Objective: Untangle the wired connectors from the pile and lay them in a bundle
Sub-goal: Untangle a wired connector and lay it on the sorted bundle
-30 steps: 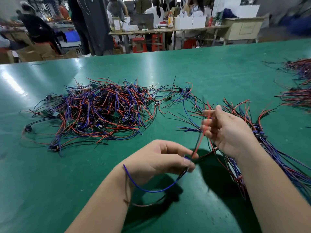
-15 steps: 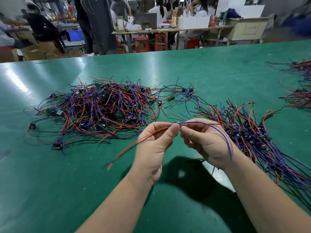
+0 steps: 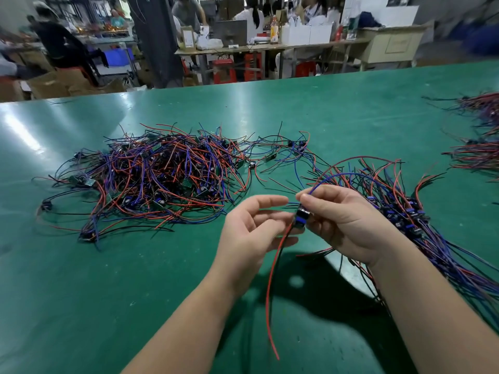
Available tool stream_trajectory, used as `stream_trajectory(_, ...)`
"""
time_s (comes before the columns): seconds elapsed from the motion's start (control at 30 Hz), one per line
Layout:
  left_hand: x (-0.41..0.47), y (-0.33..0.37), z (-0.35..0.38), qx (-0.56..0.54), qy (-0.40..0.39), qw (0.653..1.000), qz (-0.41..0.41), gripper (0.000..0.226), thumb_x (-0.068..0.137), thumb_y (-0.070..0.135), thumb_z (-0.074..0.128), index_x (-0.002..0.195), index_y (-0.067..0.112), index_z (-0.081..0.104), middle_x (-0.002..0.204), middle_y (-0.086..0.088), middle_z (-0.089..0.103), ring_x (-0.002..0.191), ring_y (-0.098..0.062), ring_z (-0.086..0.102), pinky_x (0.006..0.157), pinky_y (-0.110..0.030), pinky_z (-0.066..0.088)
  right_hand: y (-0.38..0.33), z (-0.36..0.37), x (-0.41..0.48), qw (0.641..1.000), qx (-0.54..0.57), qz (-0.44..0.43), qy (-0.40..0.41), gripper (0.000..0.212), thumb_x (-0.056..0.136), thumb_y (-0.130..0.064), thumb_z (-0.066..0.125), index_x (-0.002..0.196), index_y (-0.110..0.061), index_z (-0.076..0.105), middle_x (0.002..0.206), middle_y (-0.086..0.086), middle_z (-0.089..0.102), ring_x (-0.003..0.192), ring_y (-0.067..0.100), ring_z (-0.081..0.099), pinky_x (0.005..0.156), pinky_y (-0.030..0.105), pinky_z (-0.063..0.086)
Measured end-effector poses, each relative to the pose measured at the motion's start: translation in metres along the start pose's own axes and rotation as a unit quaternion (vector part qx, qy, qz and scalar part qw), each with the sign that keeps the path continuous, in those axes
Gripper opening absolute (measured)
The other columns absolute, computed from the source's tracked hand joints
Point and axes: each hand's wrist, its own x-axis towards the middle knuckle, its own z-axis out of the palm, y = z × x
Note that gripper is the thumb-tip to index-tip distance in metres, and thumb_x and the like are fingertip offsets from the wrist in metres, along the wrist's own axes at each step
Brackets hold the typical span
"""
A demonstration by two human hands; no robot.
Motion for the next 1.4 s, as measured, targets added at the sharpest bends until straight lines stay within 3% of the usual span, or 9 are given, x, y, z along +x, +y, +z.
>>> stream_trajectory(0.07, 0.000, -0.002, 0.002, -0.015, 0.005, 0.998, -0.054, 0.027, 0.065, 0.011, 0.082, 0.088, 0.007, 0.067, 0.073, -0.009, 0.072, 0.063, -0.022, 0.071, 0.059, -0.028, 0.057, 0.003, -0.002, 0.000, 0.999, -0.040, 0.013, -0.005, 0.005, 0.061, -0.014, 0.070, 0.058, -0.015, 0.072, 0.061, -0.001, 0.066, 0.053, 0.005, 0.058, 0.052, 0.012, 0.047)
stream_trajectory(0.23, 0.002, -0.004, 0.000, 0.020, -0.011, 0.993, -0.119, 0.020, 0.064, 0.009, 0.078, 0.081, 0.006, 0.068, 0.068, -0.011, 0.069, 0.055, -0.017, 0.067, 0.058, -0.026, 0.057, 0.003, -0.004, 0.005, 0.991, -0.085, -0.033, 0.095, 0.008, 0.059, -0.015, 0.072, 0.063, -0.010, 0.066, 0.054, 0.001, 0.061, 0.045, 0.007, 0.052, 0.046, 0.014, 0.042)
stream_trajectory(0.33, -0.003, -0.003, -0.001, 0.068, -0.099, 0.975, -0.185, 0.013, 0.074, 0.000, 0.076, 0.077, 0.011, 0.069, 0.065, -0.007, 0.069, 0.054, -0.015, 0.066, 0.052, -0.021, 0.053, -0.008, -0.016, 0.007, 0.977, -0.051, -0.102, 0.181, 0.012, 0.064, -0.012, 0.072, 0.066, -0.009, 0.061, 0.050, -0.001, 0.060, 0.043, 0.006, 0.052, 0.043, 0.014, 0.041)
stream_trajectory(0.47, -0.010, -0.003, 0.001, 0.135, -0.192, 0.940, -0.247, 0.011, 0.078, 0.009, 0.077, 0.079, 0.016, 0.068, 0.070, 0.000, 0.071, 0.060, -0.011, 0.069, 0.048, -0.014, 0.046, -0.011, -0.028, 0.008, 0.963, -0.078, -0.113, 0.230, 0.013, 0.079, -0.007, 0.070, 0.070, -0.009, 0.061, 0.049, -0.004, 0.060, 0.045, 0.006, 0.055, 0.043, 0.016, 0.044)
stream_trajectory(0.87, -0.009, 0.005, -0.007, 0.183, -0.225, 0.922, -0.258, 0.015, 0.078, 0.010, 0.077, 0.077, 0.019, 0.066, 0.065, 0.006, 0.068, 0.056, -0.005, 0.064, 0.050, -0.014, 0.046, -0.013, -0.036, 0.008, 0.957, -0.066, -0.031, 0.281, 0.030, 0.080, -0.004, 0.071, 0.065, -0.011, 0.046, 0.042, 0.000, 0.050, 0.036, 0.012, 0.054, 0.030, 0.014, 0.024)
stream_trajectory(1.17, -0.004, 0.009, -0.019, 0.220, -0.256, 0.910, -0.242, 0.013, 0.072, 0.024, 0.080, 0.077, 0.028, 0.069, 0.073, 0.003, 0.070, 0.061, -0.006, 0.062, 0.055, -0.015, 0.045, -0.012, -0.033, 0.009, 0.953, -0.020, 0.014, 0.300, 0.022, 0.087, -0.008, 0.057, 0.067, -0.008, 0.049, 0.050, 0.004, 0.038, 0.028, 0.011, 0.041, 0.031, 0.013, 0.019)
stream_trajectory(1.27, -0.003, 0.009, -0.024, 0.200, -0.236, 0.921, -0.235, 0.011, 0.071, 0.023, 0.080, 0.076, 0.026, 0.070, 0.074, 0.002, 0.071, 0.063, -0.008, 0.065, 0.056, -0.016, 0.047, -0.012, -0.031, 0.008, 0.957, 0.008, 0.003, 0.290, 0.022, 0.094, -0.019, 0.056, 0.074, -0.010, 0.053, 0.046, 0.001, 0.045, 0.039, 0.015, 0.058, 0.031, 0.014, 0.029)
stream_trajectory(1.33, 0.000, 0.010, -0.026, 0.164, -0.191, 0.940, -0.229, 0.011, 0.075, 0.017, 0.079, 0.077, 0.021, 0.069, 0.077, -0.001, 0.072, 0.066, -0.012, 0.069, 0.056, -0.018, 0.049, -0.013, -0.032, 0.012, 0.956, 0.015, -0.019, 0.292, 0.025, 0.100, -0.032, 0.045, 0.088, -0.012, 0.057, 0.071, 0.004, 0.060, 0.062, 0.019, 0.067, 0.044, 0.022, 0.046)
stream_trajectory(1.4, 0.003, 0.011, -0.024, 0.107, -0.112, 0.960, -0.232, 0.010, 0.079, 0.011, 0.075, 0.082, 0.012, 0.066, 0.078, -0.006, 0.072, 0.064, -0.015, 0.070, 0.055, -0.020, 0.053, -0.014, -0.034, 0.015, 0.939, -0.050, -0.063, 0.335, 0.022, 0.101, -0.032, 0.039, 0.107, -0.016, 0.053, 0.099, 0.004, 0.058, 0.082, 0.019, 0.060, 0.062, 0.029, 0.050)
